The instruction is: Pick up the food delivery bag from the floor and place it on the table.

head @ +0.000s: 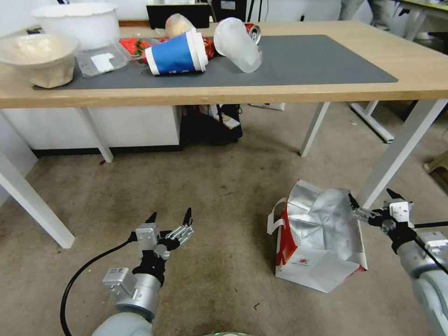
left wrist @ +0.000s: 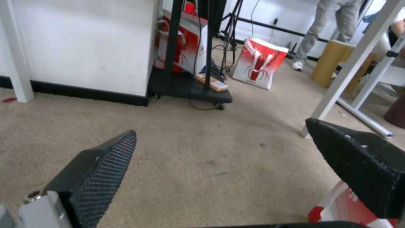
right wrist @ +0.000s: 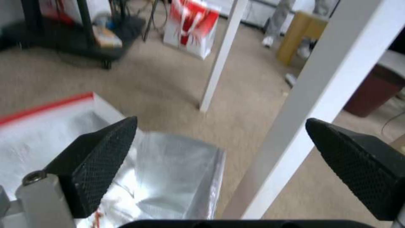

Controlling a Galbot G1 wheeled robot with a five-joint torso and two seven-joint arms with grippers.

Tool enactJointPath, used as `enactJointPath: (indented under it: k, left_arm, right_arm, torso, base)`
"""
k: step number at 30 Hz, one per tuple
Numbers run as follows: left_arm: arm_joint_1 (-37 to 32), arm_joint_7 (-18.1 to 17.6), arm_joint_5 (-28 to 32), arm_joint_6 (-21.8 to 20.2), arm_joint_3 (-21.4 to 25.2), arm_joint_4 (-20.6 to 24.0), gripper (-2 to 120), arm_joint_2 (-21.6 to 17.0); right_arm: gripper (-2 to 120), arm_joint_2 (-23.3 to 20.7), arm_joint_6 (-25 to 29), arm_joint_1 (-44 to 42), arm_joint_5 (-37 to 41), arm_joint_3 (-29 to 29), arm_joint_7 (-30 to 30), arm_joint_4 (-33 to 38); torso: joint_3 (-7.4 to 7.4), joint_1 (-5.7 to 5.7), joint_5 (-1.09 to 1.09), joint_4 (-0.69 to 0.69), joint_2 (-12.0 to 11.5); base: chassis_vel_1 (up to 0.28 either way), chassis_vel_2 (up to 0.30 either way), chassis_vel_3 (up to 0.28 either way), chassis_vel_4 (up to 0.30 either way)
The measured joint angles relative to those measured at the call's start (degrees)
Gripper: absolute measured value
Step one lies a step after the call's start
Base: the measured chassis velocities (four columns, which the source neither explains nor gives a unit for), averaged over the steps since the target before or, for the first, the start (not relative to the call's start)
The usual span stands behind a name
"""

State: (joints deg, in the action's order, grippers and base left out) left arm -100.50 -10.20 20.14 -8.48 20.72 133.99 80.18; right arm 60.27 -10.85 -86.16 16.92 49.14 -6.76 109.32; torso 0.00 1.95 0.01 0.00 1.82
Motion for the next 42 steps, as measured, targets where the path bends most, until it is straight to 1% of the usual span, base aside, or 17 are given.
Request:
enactJointPath:
  k: [2, 3, 5, 8, 9, 14, 22, 26, 33, 35, 36, 37, 40, 41, 42]
  left_arm:
    - [0.0, 0.0, 0.0, 0.0, 0.0, -0.1, 100, 0.1]
    - [0.1, 0.0, -0.1, 0.0, 0.0, -0.2, 100, 0.2]
    - [0.1, 0.0, -0.1, 0.1, 0.0, -0.3, 100, 0.2]
    - [0.5, 0.0, 0.1, 0.3, 0.3, -1.0, 100, 0.1]
    - [0.5, 0.0, 0.1, 0.3, 0.3, -1.0, 100, 0.1]
    - [0.8, 0.0, 0.2, 0.4, 0.4, -1.7, 100, 0.4]
    - [0.8, 0.0, 0.2, 0.8, 0.5, -2.6, 100, 0.4]
    - [0.8, -0.2, 0.4, 0.8, 0.8, -2.8, 100, 0.3]
    - [0.8, -0.2, 0.7, 0.8, 1.0, -3.0, 100, 0.2]
    - [0.8, -0.2, 0.7, 0.8, 0.9, -3.1, 100, 0.2]
    - [0.8, -0.2, 0.7, 0.8, 0.9, -3.1, 100, 0.2]
    - [0.8, -0.2, 0.7, 0.8, 0.9, -3.1, 100, 0.2]
    - [0.8, -0.2, 0.7, 0.9, 1.0, -3.2, 100, 0.2]
    - [0.8, -0.2, 0.7, 0.9, 1.0, -3.2, 100, 0.2]
    - [0.8, -0.2, 0.7, 1.0, 1.0, -3.3, 100, 0.2]
  right_arm:
    - [100, -0.5, -0.2, 0.5, 0.0, -0.7, 0.3, -0.9]
    - [100, -1.5, -0.7, 1.8, -0.2, -2.2, 0.9, -3.2]
    - [100, -1.9, -0.8, 2.6, -0.4, -2.9, 1.1, -4.5]
    - [100, -3.3, -1.5, 5.3, -0.7, -5.0, 1.4, -8.8]
    - [100, -3.3, -1.5, 5.3, -0.7, -5.0, 1.4, -8.8]
    - [100, -4.6, -3.0, 9.0, -0.7, -8.1, 1.2, -13.5]
    - [100, -4.9, -3.7, 12.5, -0.9, -11.9, 1.3, -17.2]
    - [100, -4.8, -5.3, 15.2, -1.8, -14.2, 2.1, -19.9]
    - [100, -4.3, -8.6, 17.4, -1.8, -15.9, 2.3, -21.5]
    - [97, -4.1, -9.0, 18.0, -1.9, -16.4, 2.1, -22.2]
    - [89, -4.0, -9.1, 18.4, -1.8, -16.7, 2.0, -22.7]
    - [89, -4.0, -9.1, 18.4, -1.8, -16.7, 2.0, -22.7]
    - [75, -3.8, -9.4, 18.7, -1.8, -16.8, 2.1, -23.6]
    - [75, -3.8, -9.4, 18.7, -1.8, -16.8, 2.1, -23.6]
    - [71, -3.7, -9.4, 18.7, -1.8, -16.8, 2.1, -23.8]
  torso:
    - [0.00, 0.00, 0.00, 0.00, 0.0]
    - [0.00, 0.00, 0.01, 0.00, 0.0]
    - [0.00, 0.00, 0.00, -0.01, 0.0]
    - [0.00, 0.00, 0.00, -0.02, 0.0]
    - [0.00, 0.00, 0.00, -0.02, 0.0]
    - [0.00, 0.00, -0.01, 0.00, 0.0]
    - [0.00, 0.01, 0.00, 0.00, 0.1]
    - [0.00, 0.01, 0.00, -0.01, 0.1]
    - [0.00, 0.01, -0.01, 0.00, 0.1]
    - [0.00, 0.01, -0.01, 0.00, 0.1]
    - [0.00, 0.01, -0.01, 0.00, 0.1]
    - [0.00, 0.01, -0.01, 0.00, 0.1]
    - [0.00, 0.01, -0.01, 0.00, 0.1]
    - [0.00, 0.01, -0.01, 0.00, 0.1]
    - [0.00, 0.01, -0.01, -0.01, 0.1]
  base:
    - [0.000, 0.000, 0.000, 0.000]
    - [0.000, 0.000, 0.000, 0.000]
    - [0.000, 0.000, 0.000, 0.000]
    - [0.000, 0.000, 0.000, 0.000]
    - [0.000, 0.000, 0.000, 0.000]
    - [0.000, 0.000, 0.000, 0.000]
    - [0.000, 0.000, 0.000, 0.000]
    - [0.000, 0.000, 0.000, 0.000]
    - [0.000, 0.000, 0.000, 0.000]
    - [0.000, 0.000, 0.000, 0.000]
    - [0.000, 0.000, 0.000, 0.000]
    - [0.000, 0.000, 0.000, 0.000]
    - [0.000, 0.000, 0.000, 0.000]
    - [0.000, 0.000, 0.000, 0.000]
    - [0.000, 0.000, 0.000, 0.000]
